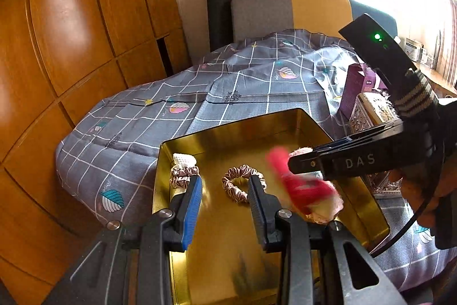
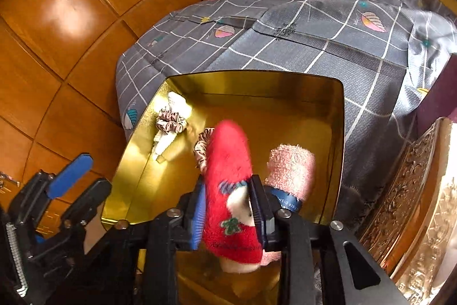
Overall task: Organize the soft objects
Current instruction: 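Carry the red sock to the gold tray and release it with the right tool, then withdraw both tools from the tray back toward the bed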
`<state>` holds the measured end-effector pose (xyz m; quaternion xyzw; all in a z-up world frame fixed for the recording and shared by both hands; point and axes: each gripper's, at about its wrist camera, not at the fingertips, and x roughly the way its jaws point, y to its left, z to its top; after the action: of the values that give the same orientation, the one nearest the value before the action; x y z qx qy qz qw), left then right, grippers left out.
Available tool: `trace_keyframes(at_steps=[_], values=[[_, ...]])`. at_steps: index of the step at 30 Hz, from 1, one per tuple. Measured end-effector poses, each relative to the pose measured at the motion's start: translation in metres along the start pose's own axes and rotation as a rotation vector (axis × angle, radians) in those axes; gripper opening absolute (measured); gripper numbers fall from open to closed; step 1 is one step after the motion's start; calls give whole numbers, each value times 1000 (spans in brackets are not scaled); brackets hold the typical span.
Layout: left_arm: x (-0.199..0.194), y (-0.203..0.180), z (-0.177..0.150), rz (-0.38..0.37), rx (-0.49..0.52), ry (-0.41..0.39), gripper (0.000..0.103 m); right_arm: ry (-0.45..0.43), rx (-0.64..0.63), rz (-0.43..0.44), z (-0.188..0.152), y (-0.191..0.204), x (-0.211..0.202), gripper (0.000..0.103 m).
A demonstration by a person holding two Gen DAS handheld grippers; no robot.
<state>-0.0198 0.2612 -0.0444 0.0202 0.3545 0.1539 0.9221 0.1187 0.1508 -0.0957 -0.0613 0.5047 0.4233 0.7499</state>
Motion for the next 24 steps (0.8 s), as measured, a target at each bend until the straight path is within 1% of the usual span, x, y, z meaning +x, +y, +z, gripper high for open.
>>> trace_keyframes(at_steps=[1, 2, 7, 10, 19, 24], values=[[-1, -1, 0, 0, 2, -2, 33, -13, 0, -6, 0, 0, -1, 50], [-1, -1, 0, 0, 3, -3, 33, -26, -2, -11, -1, 0, -3, 51], [-2, -6, 1, -1, 13, -1, 33, -90, -18, -86, -2, 3, -16, 52], [-1, -9, 0, -7, 18, 4, 33, -139, -30, -154, -5, 5, -27, 55], [2, -12, 5, -30, -11, 14, 33, -286, -42, -386, -19, 1, -76, 57], [1, -17, 12, -37, -15, 15, 33, -353, -38, -475, -28, 0, -106, 60]])
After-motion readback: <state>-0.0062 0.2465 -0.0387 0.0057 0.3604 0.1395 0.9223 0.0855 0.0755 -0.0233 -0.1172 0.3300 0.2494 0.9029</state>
